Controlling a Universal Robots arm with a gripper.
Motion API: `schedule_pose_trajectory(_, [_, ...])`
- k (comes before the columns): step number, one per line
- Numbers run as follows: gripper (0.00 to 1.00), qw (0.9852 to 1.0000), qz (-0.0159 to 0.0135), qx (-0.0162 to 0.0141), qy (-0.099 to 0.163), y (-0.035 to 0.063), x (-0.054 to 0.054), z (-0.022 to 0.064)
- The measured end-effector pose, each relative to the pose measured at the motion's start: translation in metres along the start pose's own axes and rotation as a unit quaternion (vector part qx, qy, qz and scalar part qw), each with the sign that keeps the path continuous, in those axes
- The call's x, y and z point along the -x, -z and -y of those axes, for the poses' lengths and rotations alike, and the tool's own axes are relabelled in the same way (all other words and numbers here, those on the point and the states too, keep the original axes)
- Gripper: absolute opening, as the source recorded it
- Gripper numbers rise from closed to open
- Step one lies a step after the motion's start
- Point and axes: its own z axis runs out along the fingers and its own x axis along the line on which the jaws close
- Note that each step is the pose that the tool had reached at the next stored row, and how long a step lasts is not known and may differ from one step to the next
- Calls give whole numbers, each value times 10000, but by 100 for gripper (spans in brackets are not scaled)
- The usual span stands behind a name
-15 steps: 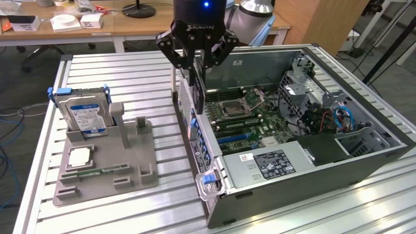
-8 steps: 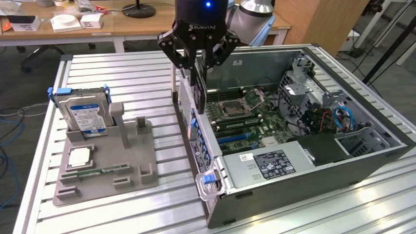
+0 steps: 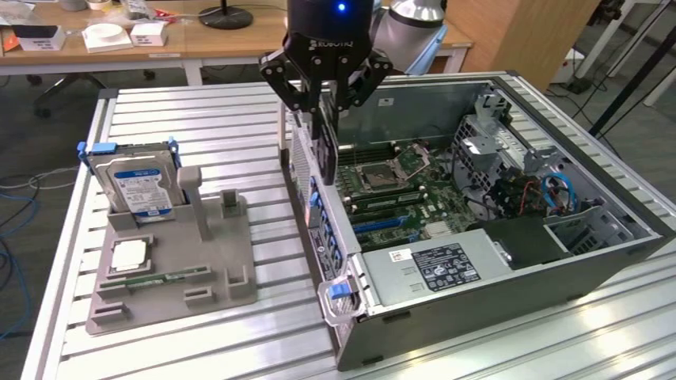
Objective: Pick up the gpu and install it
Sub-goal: 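Pick up the gpu and move the gpu toward the slot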
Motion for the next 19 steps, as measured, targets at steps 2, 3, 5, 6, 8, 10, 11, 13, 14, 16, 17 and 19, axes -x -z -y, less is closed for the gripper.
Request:
schedule_pose_trajectory(2, [26,10000,0,0,0,0,8,0])
schedule_pose_trajectory(3, [26,10000,0,0,0,0,12,-1])
schedule_pose_trajectory(5, [26,10000,0,0,0,-1,20,-1])
schedule_pose_trajectory(6, [26,10000,0,0,0,-1,24,-2])
schedule_pose_trajectory(8, [26,10000,0,0,0,-1,32,-2])
schedule_pose_trajectory(10, [26,10000,0,0,0,-1,39,-3])
schedule_pose_trajectory(11, [26,10000,0,0,0,-1,43,-3])
schedule_pose_trajectory(13, [26,10000,0,0,0,-2,52,-3])
schedule_pose_trajectory(14, [26,10000,0,0,0,-2,56,-4])
schedule_pose_trajectory(16, [26,10000,0,0,0,-2,65,-4])
schedule_pose_trajectory(17, [26,10000,0,0,0,-2,69,-4])
schedule_pose_trajectory(19, [26,10000,0,0,0,-2,77,-5])
